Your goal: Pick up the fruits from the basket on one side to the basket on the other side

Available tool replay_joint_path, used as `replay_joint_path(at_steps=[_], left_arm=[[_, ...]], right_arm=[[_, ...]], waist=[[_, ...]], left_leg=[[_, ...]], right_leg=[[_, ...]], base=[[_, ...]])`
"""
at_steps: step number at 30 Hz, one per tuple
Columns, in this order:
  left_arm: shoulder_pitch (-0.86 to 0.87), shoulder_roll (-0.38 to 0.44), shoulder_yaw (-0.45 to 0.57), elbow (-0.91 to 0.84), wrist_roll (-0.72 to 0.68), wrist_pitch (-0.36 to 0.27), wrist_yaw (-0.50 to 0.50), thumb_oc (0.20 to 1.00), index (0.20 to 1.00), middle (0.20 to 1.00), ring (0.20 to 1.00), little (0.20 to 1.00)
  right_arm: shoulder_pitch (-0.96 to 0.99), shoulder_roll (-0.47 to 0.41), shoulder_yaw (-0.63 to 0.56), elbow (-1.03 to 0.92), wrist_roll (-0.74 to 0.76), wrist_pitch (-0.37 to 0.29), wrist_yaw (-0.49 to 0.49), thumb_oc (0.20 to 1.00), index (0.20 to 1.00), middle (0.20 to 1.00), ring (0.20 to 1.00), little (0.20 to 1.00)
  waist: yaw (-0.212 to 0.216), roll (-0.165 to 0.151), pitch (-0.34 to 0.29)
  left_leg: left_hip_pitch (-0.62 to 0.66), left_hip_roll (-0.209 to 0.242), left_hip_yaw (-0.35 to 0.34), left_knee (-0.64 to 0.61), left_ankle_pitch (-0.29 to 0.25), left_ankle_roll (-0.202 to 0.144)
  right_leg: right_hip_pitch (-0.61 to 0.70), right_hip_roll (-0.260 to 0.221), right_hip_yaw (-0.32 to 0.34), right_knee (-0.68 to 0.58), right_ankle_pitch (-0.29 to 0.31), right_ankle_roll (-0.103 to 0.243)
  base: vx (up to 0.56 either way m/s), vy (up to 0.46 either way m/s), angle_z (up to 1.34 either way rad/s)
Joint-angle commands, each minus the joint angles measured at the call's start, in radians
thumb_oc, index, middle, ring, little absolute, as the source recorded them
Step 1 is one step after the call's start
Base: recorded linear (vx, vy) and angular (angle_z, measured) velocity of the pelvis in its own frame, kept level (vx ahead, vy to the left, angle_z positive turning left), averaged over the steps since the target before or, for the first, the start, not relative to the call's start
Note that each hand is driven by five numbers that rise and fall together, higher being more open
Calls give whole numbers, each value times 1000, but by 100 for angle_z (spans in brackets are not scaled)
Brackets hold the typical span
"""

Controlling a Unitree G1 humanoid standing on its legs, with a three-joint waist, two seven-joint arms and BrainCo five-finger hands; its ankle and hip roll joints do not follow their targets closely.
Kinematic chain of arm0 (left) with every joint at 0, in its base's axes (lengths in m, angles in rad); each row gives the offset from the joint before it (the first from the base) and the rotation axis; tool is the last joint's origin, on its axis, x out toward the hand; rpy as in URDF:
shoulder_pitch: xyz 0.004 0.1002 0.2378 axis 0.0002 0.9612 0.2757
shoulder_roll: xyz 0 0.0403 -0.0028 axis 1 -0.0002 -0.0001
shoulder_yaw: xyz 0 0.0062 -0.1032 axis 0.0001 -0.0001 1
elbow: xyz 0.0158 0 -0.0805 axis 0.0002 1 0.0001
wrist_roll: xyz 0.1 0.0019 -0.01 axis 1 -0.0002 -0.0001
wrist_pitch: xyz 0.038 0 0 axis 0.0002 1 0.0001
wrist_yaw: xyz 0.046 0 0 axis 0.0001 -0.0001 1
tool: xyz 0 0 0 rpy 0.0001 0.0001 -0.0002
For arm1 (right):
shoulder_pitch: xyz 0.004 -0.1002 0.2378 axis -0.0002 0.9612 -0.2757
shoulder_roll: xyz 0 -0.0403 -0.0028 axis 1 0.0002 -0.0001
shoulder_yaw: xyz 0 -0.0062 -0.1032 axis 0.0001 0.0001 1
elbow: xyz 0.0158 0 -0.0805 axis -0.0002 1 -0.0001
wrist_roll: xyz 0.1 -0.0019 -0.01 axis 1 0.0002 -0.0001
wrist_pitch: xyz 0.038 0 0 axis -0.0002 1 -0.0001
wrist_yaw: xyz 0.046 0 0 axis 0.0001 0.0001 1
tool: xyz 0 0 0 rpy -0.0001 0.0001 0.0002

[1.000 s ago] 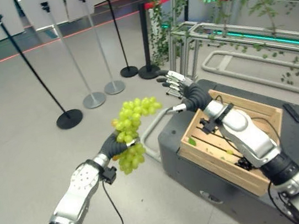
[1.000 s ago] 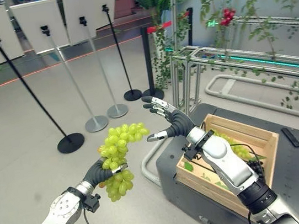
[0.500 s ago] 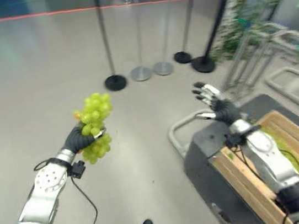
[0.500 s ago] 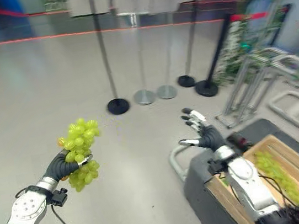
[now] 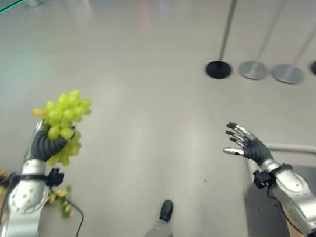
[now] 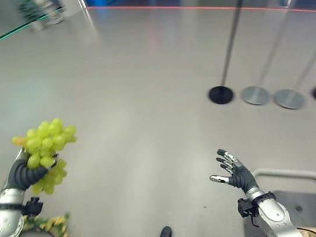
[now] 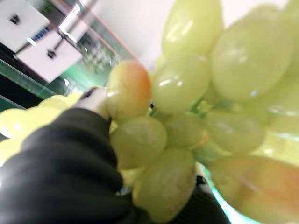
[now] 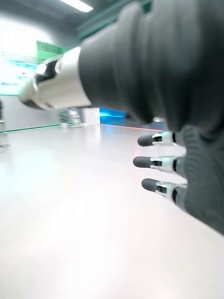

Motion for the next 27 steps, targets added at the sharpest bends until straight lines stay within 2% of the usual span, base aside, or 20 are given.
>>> replay_joint_path(at_steps=[1,3,4,5,6,8,10,11,13,16,19,20,21,22,23,24,25,26,27], left_arm=[[-92,38,0,-65,45,-64,41,200,200,200,200,200],[-130,49,-23,-65,43,-65,34,200,200,200,200,200],[-131,49,-24,-65,43,-65,34,200,200,200,200,200],[-166,69,-41,-57,39,-64,31,200,200,200,200,200],[-169,73,-39,-51,32,-67,32,200,200,200,200,200],[-161,86,-32,-48,41,-68,31,200,200,200,200,200],[-157,92,-27,-53,43,-74,34,200,200,200,200,200],[-160,113,-22,-46,53,-78,44,200,200,200,200,200],[-166,138,-12,-51,80,-84,58,200,200,200,200,200],[-197,174,-16,-40,95,-78,67,200,200,200,200,200],[-208,187,-14,-27,101,-83,83,200,200,200,200,200],[-208,187,-14,-27,100,-83,83,200,200,200,200,200],[-199,198,10,-34,110,-80,96,200,200,200,200,200],[-213,211,2,-25,111,-81,105,200,200,200,200,200],[-214,212,2,-25,111,-81,105,200,200,200,200,200],[-262,224,-48,8,106,-82,109,200,200,200,200,200],[-290,221,-72,25,110,-81,113,200,200,200,200,200],[-296,221,-77,29,110,-82,114,200,200,200,200,200],[-335,223,-96,52,152,-71,139,200,200,200,200,200]], right_arm=[[-7,-10,-66,-25,19,-66,-24,1000,1000,1000,1000,1000],[2,-10,-69,-21,35,-68,-34,1000,1000,1000,1000,1000],[2,-10,-69,-21,35,-68,-34,1000,1000,1000,1000,1000],[12,-19,-65,-29,26,-68,-35,1000,1000,1000,1000,1000],[20,-14,-62,-32,21,-67,-33,1000,1000,1000,1000,1000],[26,-7,-64,-31,15,-66,-30,1000,1000,1000,1000,1000],[27,1,-58,-30,15,-67,-25,1000,1000,1000,1000,1000],[14,2,-39,-24,5,-66,-20,1000,1000,1000,1000,1000],[-7,10,-4,-16,-1,-63,-7,1000,1000,1000,1000,1000],[-29,15,34,-6,-35,-53,-5,1000,1000,1000,1000,1000],[-63,34,76,3,-44,-50,-8,1000,1000,1000,1000,1000],[-64,34,76,3,-44,-50,-8,1000,1000,1000,1000,1000],[-81,47,103,2,-42,-50,-3,1000,1000,1000,1000,1000],[-92,46,126,6,-43,-52,0,1000,1000,1000,1000,1000],[-92,47,126,7,-43,-52,0,1000,1000,1000,1000,1000],[-86,27,142,17,-38,-55,7,1000,1000,1000,1000,1000],[-80,12,148,21,-41,-57,7,1000,1000,1000,1000,1000],[-81,13,146,22,-41,-57,7,1000,1000,1000,1000,1000],[-84,1,142,21,-45,-55,9,1000,1000,1000,1000,1000]], waist=[[-37,18,-26],[-65,22,-31],[-65,22,-30],[-86,32,-41],[-89,44,-52],[-79,54,-67],[-72,51,-74],[-63,43,-77],[-54,33,-80],[-44,34,-82],[-41,32,-68],[-41,32,-68],[-37,38,-61],[-50,39,-64],[-49,40,-65],[-74,25,-67],[-87,18,-62],[-86,19,-63],[-69,12,-63]], left_leg=[[81,67,-13,-46,3,3],[134,159,75,-57,-16,-8],[136,159,75,-57,-17,-8],[188,210,142,-83,-30,-24],[228,219,154,-134,-29,-33],[254,203,148,-223,-9,-34],[259,187,144,-239,-7,-28],[261,148,128,-240,-22,-10],[257,113,132,-231,-41,14],[261,67,126,-232,-56,54],[290,26,137,-245,-65,89],[287,25,137,-246,-60,90],[307,25,139,-252,-72,98],[303,24,127,-253,-62,96],[301,25,128,-253,-61,95],[300,0,89,-253,-58,91],[299,-20,60,-247,-61,91],[294,-20,59,-247,-57,90],[282,-33,36,-235,-58,88]], right_leg=[[-37,-84,42,16,78,151],[-25,-110,-9,14,83,154],[-23,-110,-9,14,83,154],[-18,-130,-50,-1,94,162],[-10,-129,-62,-8,97,167],[11,-132,-71,-30,116,182],[18,-144,-76,-33,126,189],[24,-171,-75,-34,143,207],[13,-205,-60,-17,156,226],[-26,-262,-34,111,162,245],[-63,-340,-13,233,237,274],[-65,-340,-14,231,242,272],[-96,-333,5,293,226,271],[-130,-257,73,276,187,250],[-132,-256,74,274,189,249],[-159,-118,194,156,136,217],[-177,-73,255,101,135,210],[-178,-72,254,93,144,209],[-142,-99,209,47,167,222]], base=[[-139,167,75],[-98,163,111],[-71,229,136],[2,223,91],[34,306,69],[85,195,41],[79,225,58],[99,404,68],[49,372,52],[57,332,15],[54,274,19],[68,225,8],[55,119,-3],[68,114,-8],[87,3,-4],[127,-2,10],[116,-2,35],[59,-2,86],[24,-32,98]])
